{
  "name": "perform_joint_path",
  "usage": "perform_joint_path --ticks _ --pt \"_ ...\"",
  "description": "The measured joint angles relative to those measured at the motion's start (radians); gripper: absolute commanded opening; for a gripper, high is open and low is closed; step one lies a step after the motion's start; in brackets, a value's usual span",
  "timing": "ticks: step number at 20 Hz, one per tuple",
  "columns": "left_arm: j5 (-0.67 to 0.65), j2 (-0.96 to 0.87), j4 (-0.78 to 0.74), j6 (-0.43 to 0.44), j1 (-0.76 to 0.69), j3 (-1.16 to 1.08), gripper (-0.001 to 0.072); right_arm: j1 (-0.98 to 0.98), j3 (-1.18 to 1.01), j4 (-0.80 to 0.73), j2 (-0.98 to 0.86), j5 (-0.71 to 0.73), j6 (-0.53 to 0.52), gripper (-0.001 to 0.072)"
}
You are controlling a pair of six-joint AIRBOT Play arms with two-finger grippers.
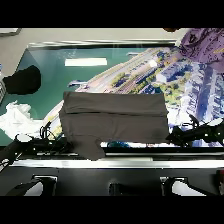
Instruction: Fold the clothes and pants, and hang the long-sleeved shirts on hangers.
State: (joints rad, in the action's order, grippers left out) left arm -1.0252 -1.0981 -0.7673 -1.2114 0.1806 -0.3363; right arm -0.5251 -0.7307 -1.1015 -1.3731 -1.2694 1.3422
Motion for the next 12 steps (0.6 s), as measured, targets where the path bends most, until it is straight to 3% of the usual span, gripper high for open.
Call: perform_joint_path --ticks 6,7,8,12 --pt "0.000 0.000 0.001 -0.003 0.000 0.000 0.0019 0.000 0.005 0.034 -0.004 -0.025 -0.004 0.0251" --pt "0.000 0.000 0.001 -0.003 0.000 0.000 0.0019 0.000 0.005 0.042 -0.005 -0.028 -0.004 0.0079" --pt "0.000 0.000 0.001 -0.003 0.000 0.000 0.0019 0.001 0.006 0.041 -0.005 -0.024 -0.006 0.0033" --pt "-0.013 0.005 -0.019 -0.005 0.002 -0.015 0.0017 0.001 0.005 0.057 0.007 -0.035 -0.006 0.0032"
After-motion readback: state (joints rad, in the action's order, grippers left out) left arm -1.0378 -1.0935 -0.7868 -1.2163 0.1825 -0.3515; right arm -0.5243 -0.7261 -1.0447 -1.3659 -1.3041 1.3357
